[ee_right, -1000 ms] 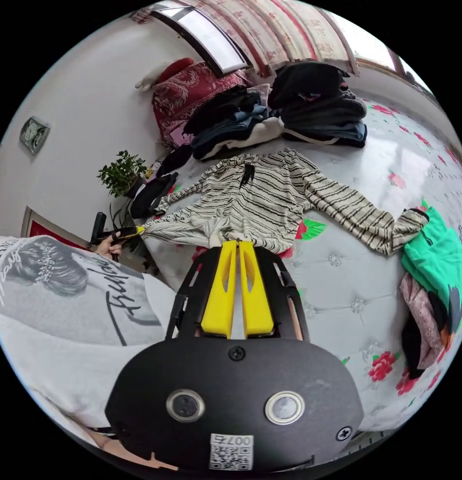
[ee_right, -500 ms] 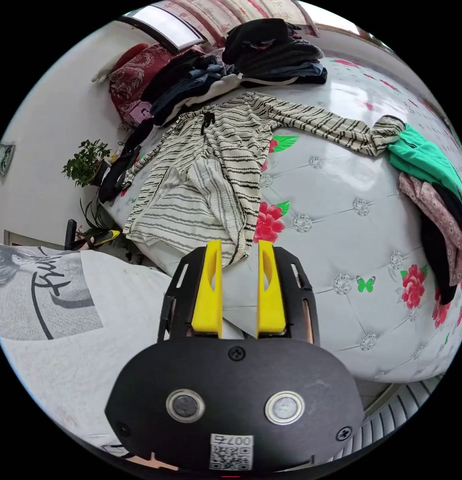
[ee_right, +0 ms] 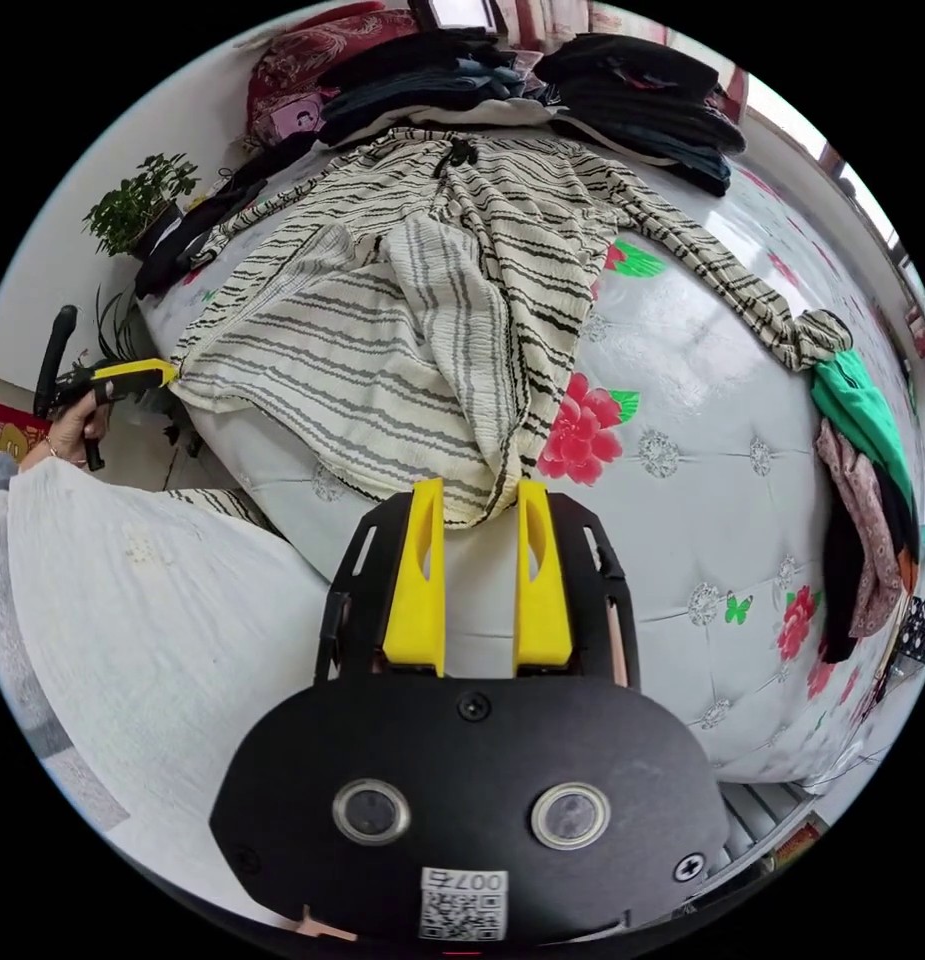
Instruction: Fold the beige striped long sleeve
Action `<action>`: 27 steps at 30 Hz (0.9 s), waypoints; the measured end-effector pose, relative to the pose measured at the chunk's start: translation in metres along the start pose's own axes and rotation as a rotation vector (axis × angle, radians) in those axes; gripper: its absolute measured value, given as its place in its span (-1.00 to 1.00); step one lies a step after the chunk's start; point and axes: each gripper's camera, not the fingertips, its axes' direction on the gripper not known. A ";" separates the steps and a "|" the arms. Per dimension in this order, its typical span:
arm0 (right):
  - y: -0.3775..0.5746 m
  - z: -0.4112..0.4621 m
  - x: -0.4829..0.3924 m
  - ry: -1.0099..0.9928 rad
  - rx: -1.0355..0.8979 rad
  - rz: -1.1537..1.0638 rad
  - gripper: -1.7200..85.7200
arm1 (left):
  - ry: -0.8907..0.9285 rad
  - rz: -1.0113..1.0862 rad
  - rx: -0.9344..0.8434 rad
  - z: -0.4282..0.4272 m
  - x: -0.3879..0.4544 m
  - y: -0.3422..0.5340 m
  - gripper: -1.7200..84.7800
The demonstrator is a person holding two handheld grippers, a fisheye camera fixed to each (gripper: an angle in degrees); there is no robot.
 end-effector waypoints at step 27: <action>0.064 -0.117 0.003 -0.140 0.315 0.007 -0.96 | 0.706 -0.243 0.300 -0.105 -0.180 0.030 -0.98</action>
